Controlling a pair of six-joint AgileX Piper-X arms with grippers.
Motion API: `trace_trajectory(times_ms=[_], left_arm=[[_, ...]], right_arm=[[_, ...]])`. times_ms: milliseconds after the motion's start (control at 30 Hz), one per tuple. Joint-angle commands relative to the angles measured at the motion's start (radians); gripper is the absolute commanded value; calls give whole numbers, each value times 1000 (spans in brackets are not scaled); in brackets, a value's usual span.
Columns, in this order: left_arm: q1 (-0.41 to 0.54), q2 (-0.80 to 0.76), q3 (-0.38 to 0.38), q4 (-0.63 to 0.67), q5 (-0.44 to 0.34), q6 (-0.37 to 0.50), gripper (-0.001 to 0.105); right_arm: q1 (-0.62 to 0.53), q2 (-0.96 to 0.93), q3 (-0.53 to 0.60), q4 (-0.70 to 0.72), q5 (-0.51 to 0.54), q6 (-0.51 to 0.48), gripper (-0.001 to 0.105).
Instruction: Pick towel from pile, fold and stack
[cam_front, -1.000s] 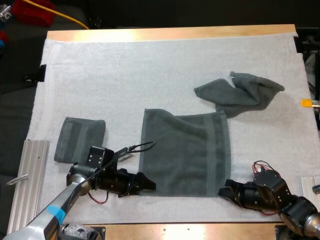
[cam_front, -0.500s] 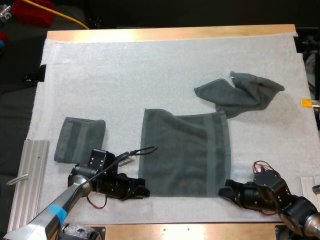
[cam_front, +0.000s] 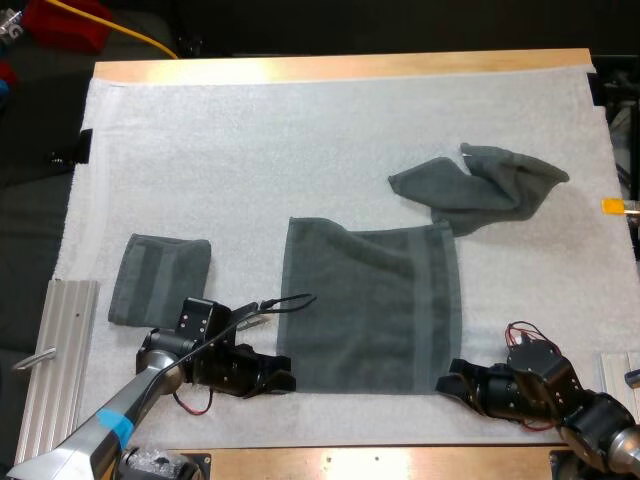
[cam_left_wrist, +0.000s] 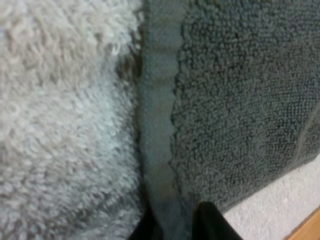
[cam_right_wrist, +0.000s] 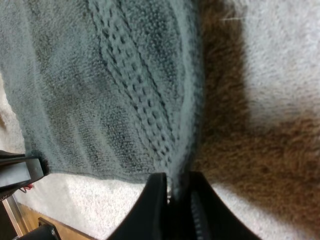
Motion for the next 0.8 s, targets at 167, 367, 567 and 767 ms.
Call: trace_trajectory(times_ms=[167, 367, 567, 767], left_arm=[[-7, 7, 3, -5, -27, 28, 0], [-7, 7, 2, 13, 8, 28, 0], [-109, -13, -19, 61, -38, 28, 0], [-215, -79, -56, 120, -135, 24, 0]], right_arm=[[0, 6, 4, 4, -16, -7, 3], [0, 6, -6, 4, -41, -21, 3], [2, 6, -47, 22, -48, -28, 3], [2, 6, -119, 223, -34, -134, 3]])
